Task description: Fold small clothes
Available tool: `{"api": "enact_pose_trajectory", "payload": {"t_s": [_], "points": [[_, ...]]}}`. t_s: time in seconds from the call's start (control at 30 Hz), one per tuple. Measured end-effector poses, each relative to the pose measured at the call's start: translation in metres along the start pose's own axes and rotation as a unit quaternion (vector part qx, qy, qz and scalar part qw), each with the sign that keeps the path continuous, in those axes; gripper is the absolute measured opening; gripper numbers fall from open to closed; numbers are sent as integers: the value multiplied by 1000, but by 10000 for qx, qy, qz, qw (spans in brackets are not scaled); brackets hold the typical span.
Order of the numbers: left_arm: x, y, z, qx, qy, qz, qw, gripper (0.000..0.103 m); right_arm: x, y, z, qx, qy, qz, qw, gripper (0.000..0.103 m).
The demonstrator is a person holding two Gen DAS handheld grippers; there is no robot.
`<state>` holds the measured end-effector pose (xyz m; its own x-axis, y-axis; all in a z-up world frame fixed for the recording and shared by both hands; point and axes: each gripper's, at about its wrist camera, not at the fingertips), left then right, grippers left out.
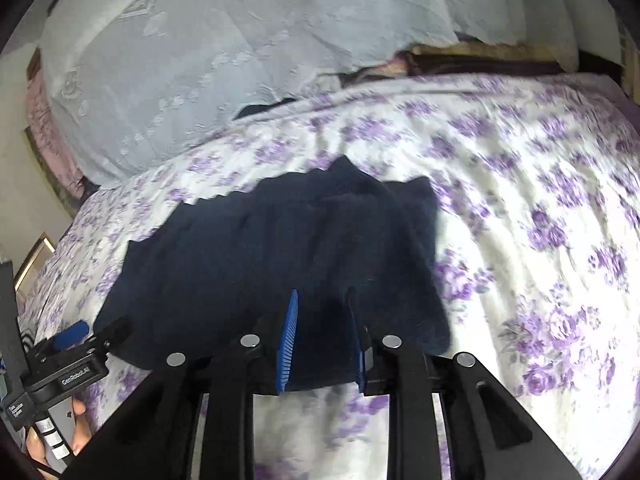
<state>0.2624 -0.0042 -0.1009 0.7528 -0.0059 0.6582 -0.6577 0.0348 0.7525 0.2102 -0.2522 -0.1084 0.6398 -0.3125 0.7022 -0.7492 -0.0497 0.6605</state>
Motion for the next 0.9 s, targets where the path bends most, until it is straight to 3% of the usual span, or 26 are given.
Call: {"api": "enact_pose_trajectory", "payload": {"t_s": [0.03, 0.07, 0.17, 0.33, 0.47, 0.53, 0.63, 0.73, 0.9], "points": [[-2, -17, -2, -16, 35, -392, 9992, 99, -2, -12, 11, 100, -209, -251, 9994, 22], [-3, -23, -5, -103, 96, -526, 9985, 99, -3, -15, 19, 271, -383, -257, 9986, 22], [-4, -17, -5, -95, 83, -402, 9991, 99, -3, -11, 18, 286, -362, -189, 9988, 22], [-12, 9, -5, -60, 55, 112, 9999, 99, -12, 13, 36, 538, -928, 125, 9942, 26], [-23, 19, -8, -93, 40, 115, 9999, 99, -20, 26, 47, 796, -1224, 82, 9892, 28], [-25, 22, -7, -126, 42, 84, 9999, 99, -26, 30, 44, 835, -1206, 22, 9892, 40], [-31, 27, -4, -215, 66, 37, 9997, 99, -32, 29, 35, 908, -1118, -120, 9895, 50], [-27, 24, 8, -122, 11, -34, 9999, 99, -35, 18, 35, 920, -1191, -345, 9880, 52], [9, 28, 27, -202, 220, 115, 9995, 99, -39, 16, 50, 1351, -1713, -339, 9753, 60]]}}
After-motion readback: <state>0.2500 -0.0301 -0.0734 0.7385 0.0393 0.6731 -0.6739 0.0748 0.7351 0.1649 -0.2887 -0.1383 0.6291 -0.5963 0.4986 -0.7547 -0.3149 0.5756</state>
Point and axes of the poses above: each gripper's, at about its wrist camera, not at the fingertips, and y roughly against the way its jaws point, z to its right, x to its top, and after that the axes turned 2 degrees about y, right-handed
